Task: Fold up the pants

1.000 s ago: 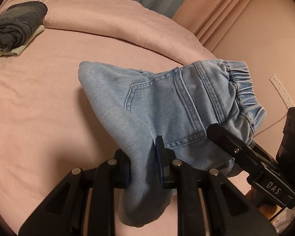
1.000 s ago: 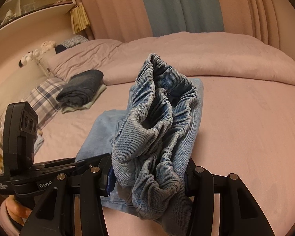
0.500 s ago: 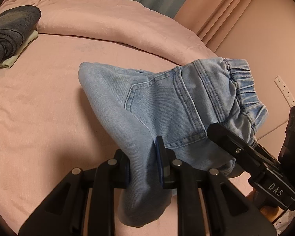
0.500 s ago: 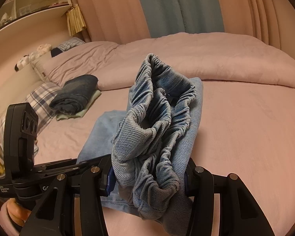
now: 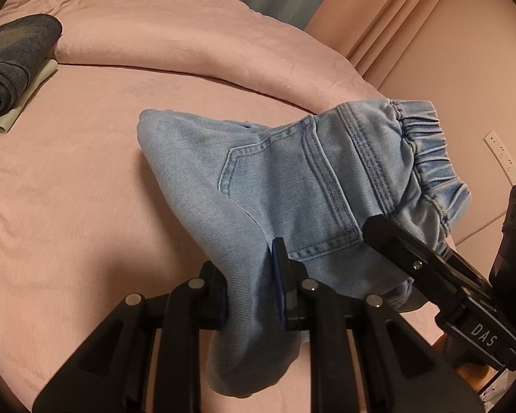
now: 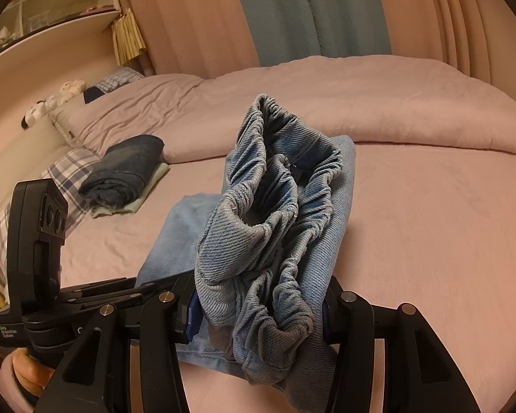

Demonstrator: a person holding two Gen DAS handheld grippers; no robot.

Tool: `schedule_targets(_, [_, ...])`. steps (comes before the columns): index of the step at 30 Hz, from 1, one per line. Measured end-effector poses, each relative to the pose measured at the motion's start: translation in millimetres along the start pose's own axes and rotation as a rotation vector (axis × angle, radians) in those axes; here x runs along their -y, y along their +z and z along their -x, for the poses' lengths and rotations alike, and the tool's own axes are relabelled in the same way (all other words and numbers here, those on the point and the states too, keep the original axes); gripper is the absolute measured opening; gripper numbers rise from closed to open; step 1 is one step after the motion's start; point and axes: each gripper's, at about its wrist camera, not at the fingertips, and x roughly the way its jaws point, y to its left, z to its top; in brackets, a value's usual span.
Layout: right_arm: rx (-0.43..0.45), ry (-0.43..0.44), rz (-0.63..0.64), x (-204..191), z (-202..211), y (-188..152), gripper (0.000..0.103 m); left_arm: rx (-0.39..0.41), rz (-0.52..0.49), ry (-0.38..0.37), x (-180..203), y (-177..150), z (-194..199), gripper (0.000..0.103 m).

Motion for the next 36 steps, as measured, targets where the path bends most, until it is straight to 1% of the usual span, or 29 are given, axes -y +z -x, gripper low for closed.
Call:
schedule_targets(16, [0.001,0.029,0.007,-0.4,-9.5,1.6,0.053,-0.003,0.016,0.036,-0.6,-3.1,6.3,0.018])
schedule_targets(36, [0.002,0.036,0.003,0.1,-12.1,-0.4,0.053,-0.009,0.023,0.044,-2.7,1.0,9.7,0.018])
